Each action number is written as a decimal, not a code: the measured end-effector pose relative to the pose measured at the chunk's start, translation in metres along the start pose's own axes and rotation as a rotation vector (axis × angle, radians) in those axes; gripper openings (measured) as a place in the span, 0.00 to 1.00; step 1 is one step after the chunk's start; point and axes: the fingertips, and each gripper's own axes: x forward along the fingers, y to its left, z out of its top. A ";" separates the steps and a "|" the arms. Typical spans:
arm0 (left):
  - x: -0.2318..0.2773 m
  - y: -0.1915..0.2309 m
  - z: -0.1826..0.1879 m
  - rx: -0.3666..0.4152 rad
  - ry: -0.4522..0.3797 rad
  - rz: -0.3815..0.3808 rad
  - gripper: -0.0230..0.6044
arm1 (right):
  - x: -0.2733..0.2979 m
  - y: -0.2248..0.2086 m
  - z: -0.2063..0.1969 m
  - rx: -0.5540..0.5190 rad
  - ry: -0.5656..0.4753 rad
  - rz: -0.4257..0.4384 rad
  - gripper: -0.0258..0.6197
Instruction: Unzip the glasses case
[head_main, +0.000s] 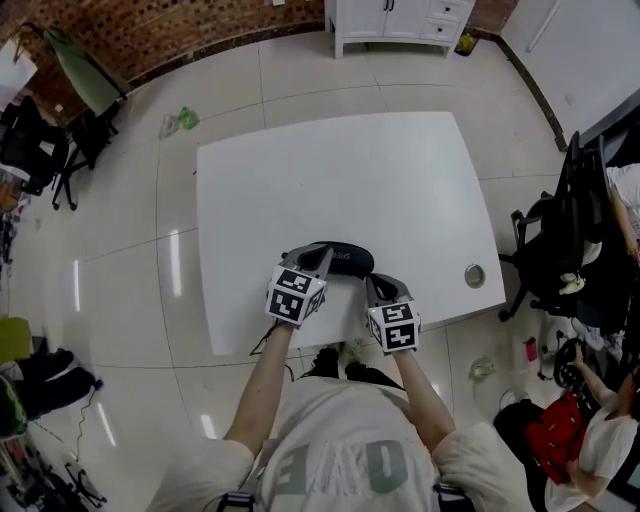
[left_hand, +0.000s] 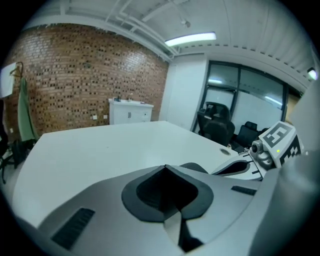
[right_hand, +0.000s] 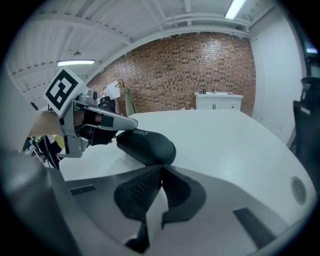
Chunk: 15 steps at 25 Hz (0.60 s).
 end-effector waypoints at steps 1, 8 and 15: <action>0.000 0.001 0.000 -0.015 -0.001 0.014 0.04 | 0.001 -0.001 0.002 -0.025 -0.001 -0.005 0.04; 0.001 0.004 0.002 -0.019 0.008 0.043 0.04 | 0.007 0.021 -0.020 -0.083 0.112 0.039 0.24; 0.001 0.004 0.001 -0.024 0.004 0.035 0.04 | 0.019 0.017 -0.010 -0.080 0.206 -0.070 0.24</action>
